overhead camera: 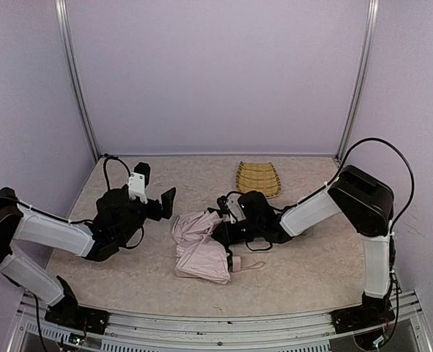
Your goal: Put away the umbrella
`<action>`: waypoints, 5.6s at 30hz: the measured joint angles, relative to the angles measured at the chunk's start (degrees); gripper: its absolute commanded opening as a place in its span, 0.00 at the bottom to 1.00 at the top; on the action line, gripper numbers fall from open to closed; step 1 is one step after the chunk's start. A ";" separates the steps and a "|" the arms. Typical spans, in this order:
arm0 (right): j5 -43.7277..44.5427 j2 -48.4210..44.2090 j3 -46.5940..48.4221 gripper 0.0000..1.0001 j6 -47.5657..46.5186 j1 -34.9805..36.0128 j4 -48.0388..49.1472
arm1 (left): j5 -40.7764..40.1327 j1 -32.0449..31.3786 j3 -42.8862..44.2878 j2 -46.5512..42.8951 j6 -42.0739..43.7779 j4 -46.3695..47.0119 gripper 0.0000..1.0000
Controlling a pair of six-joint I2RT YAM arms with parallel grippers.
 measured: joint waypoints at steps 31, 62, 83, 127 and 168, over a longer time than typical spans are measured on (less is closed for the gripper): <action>-4.83 -0.87 7.23 0.00 -9.22 0.50 -15.98 | 12.83 -31.87 11.67 -12.24 20.83 -54.36 0.98; -3.78 -6.73 4.37 0.22 -10.84 0.20 -21.11 | 29.92 -18.58 21.81 16.15 19.87 -55.08 0.53; 10.91 -37.11 -4.39 0.99 -20.87 -3.45 -28.02 | 55.23 -8.74 30.56 25.99 16.65 -54.84 0.33; 18.05 -21.75 -18.08 0.16 -78.09 11.76 -10.99 | 74.58 -2.51 39.98 33.64 17.77 -65.75 0.75; -16.79 -16.22 1.55 0.00 -59.32 2.03 -55.47 | 21.92 -29.18 -3.41 -5.92 22.69 -21.07 0.91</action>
